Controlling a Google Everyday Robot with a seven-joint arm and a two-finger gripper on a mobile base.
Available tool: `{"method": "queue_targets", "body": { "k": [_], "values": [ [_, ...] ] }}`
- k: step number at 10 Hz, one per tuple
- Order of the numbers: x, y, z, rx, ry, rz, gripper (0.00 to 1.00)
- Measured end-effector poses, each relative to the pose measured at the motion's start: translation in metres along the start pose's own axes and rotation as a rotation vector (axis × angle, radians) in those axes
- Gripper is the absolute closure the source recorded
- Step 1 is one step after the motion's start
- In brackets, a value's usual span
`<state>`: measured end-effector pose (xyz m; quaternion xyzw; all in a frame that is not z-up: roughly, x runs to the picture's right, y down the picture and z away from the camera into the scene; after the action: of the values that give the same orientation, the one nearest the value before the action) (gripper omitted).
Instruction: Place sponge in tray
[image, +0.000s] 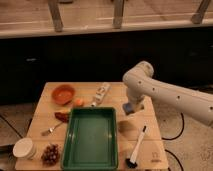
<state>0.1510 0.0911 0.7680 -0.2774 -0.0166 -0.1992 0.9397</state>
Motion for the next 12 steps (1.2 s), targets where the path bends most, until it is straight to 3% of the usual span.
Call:
{"method": "queue_targets", "body": {
  "k": [12],
  "values": [
    [-0.054, -0.001, -0.026, -0.010, 0.035, -0.181, 0.97]
  ]
}}
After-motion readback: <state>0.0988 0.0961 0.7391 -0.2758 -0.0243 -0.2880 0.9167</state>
